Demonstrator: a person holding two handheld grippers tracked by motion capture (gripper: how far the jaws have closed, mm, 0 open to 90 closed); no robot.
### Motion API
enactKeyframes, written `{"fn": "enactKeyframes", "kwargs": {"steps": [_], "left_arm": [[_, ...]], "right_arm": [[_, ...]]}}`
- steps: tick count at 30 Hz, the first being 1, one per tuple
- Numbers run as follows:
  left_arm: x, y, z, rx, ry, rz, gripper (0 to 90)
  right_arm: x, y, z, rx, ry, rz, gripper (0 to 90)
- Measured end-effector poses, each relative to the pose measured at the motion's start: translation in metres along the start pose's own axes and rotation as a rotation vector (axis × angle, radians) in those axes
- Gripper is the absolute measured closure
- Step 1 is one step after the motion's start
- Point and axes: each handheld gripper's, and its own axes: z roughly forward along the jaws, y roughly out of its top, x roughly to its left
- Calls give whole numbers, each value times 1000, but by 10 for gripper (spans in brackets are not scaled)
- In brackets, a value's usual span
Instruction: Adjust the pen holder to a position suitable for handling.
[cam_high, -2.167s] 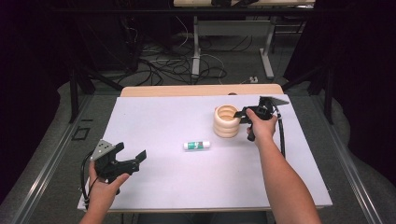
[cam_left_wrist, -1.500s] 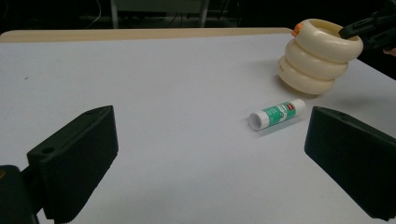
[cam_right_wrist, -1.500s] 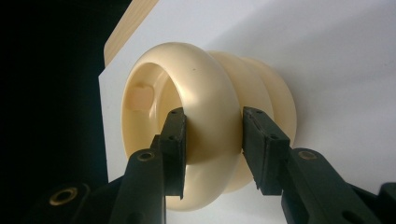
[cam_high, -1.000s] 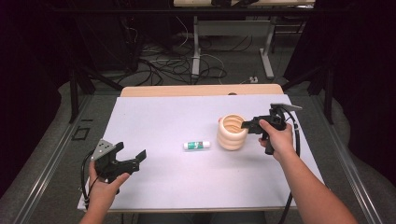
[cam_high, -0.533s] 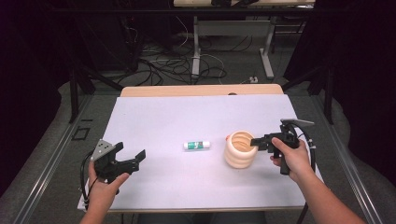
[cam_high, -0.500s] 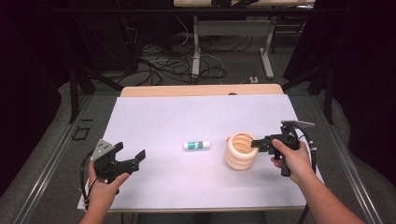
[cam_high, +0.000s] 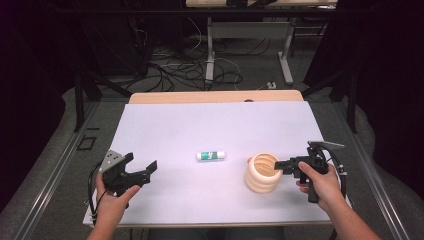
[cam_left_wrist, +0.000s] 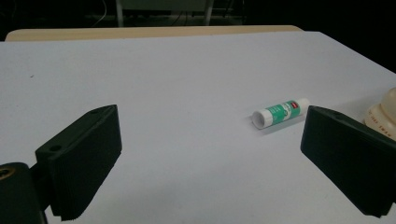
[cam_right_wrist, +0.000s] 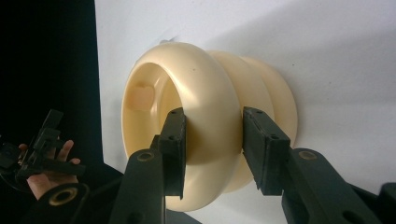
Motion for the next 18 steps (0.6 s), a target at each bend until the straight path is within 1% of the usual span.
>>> {"fn": "enactKeyframes", "kwargs": {"steps": [1,2,3,4,5,6,7,8,9,10,11,12,13,14,15,16,17,18], "left_arm": [[0,0,0,0,0,0,54],[0,0,0,3,-1,2,54],[0,0,1,6,-2,4,54],[0,0,1,6,-2,4,54],[0,0,1,10,-3,3,56],[0,0,1,9,-3,2,60],[0,0,1,9,-3,-1,64],[0,0,1,9,-3,-1,68],[0,0,2,8,-2,-1,68],[0,0,2,7,-1,1,71],[1,0,1,9,-3,5,71],[0,1,1,6,-4,8,71],[0,1,1,6,-4,8,71],[-1,1,1,9,-6,12,71],[-1,1,1,9,-6,12,73],[-2,0,1,7,-4,15,73],[-3,0,0,9,0,30,93],[-4,0,1,7,1,29,103]], "right_arm": [[-1,0,0,7,8,-11,617],[-1,-1,0,8,9,-9,613],[-1,-1,0,19,21,-15,607],[-2,-1,1,11,44,3,600],[-3,-1,1,18,58,15,596],[-5,-2,2,4,70,21,593],[-6,-2,1,8,75,13,588],[-6,-3,1,-4,81,20,577],[-6,-3,1,-4,81,20,577],[-8,-5,-1,-23,96,17,553],[-8,-5,-1,-23,96,17,553],[-8,-8,-4,-37,102,-2,523],[-8,-8,-4,-37,102,-2,523],[-7,-12,-7,-68,95,-40,485],[-5,-14,-7,-102,76,-59,472],[-5,-14,-7,-102,76,-59,472],[-2,-19,-12,-114,102,-95,439],[-2,-22,-13,-137,111,-124,431]]}}
